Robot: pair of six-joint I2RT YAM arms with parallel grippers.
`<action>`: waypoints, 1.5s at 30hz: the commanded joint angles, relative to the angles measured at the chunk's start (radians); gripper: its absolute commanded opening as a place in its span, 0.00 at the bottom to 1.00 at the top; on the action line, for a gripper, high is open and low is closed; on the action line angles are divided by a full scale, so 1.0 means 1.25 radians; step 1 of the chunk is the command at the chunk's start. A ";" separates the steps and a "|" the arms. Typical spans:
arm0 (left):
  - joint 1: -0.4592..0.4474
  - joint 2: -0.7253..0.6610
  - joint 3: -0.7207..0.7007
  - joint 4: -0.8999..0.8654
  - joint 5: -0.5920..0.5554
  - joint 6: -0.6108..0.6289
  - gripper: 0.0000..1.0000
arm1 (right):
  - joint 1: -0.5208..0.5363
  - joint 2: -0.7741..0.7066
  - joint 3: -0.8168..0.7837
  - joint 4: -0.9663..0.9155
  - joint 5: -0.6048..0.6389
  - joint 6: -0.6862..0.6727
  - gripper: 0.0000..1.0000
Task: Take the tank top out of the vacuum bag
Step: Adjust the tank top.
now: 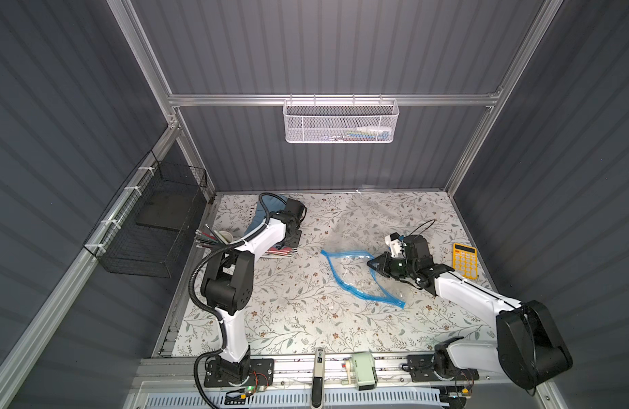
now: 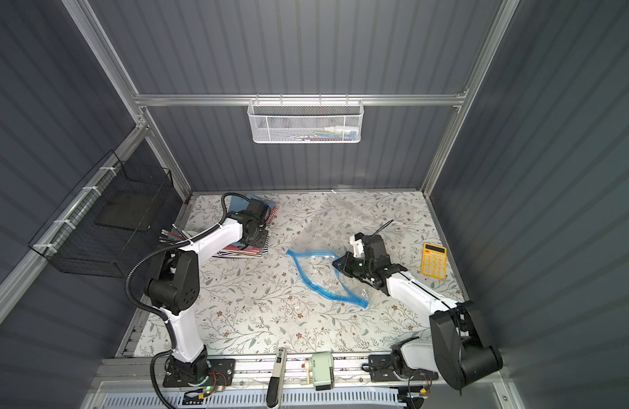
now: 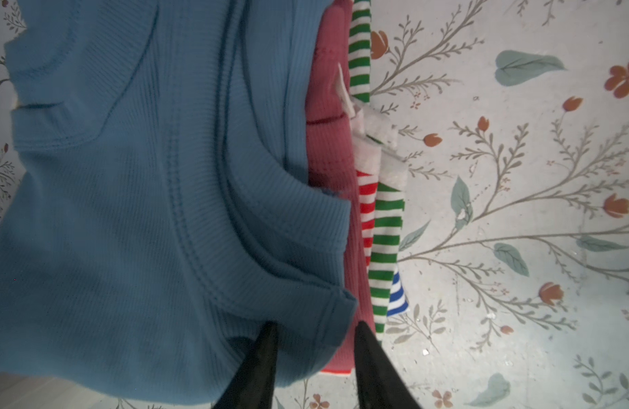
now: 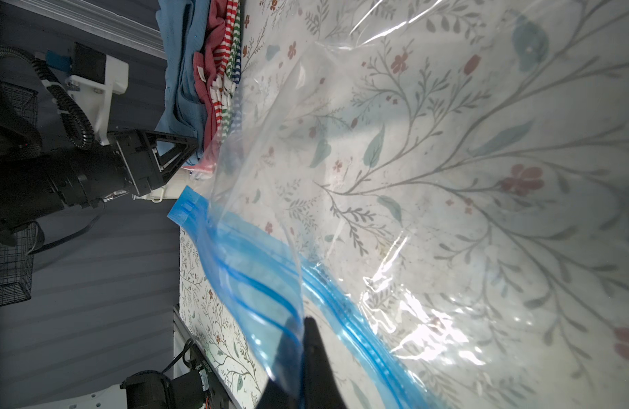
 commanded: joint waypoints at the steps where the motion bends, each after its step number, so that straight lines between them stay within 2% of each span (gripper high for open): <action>1: 0.002 0.033 0.032 -0.020 -0.027 -0.020 0.39 | -0.003 0.010 0.007 0.000 -0.006 -0.008 0.00; 5: 0.002 0.054 0.049 -0.029 -0.046 -0.026 0.38 | -0.004 0.004 0.006 -0.008 0.001 -0.012 0.00; 12: 0.003 0.068 0.059 -0.044 -0.073 -0.035 0.28 | -0.003 0.010 0.009 -0.009 -0.001 -0.015 0.00; 20: 0.004 0.062 0.060 -0.048 -0.070 -0.035 0.26 | -0.003 0.013 0.010 -0.008 -0.005 -0.014 0.00; 24: 0.004 0.057 0.061 -0.052 -0.059 -0.039 0.29 | -0.003 0.005 0.005 -0.007 -0.002 -0.012 0.00; 31: 0.006 0.037 0.053 -0.050 -0.054 -0.041 0.29 | -0.004 0.006 0.003 -0.006 -0.004 -0.012 0.00; 38: 0.018 0.036 0.051 -0.050 -0.040 -0.047 0.23 | -0.003 0.009 0.003 -0.003 -0.004 -0.010 0.00; 41: 0.023 0.039 0.051 -0.051 -0.040 -0.047 0.14 | -0.003 0.009 0.004 -0.002 -0.005 -0.008 0.00; 45: 0.025 0.028 0.048 -0.049 -0.040 -0.052 0.09 | -0.003 0.007 0.003 -0.002 -0.005 -0.008 0.00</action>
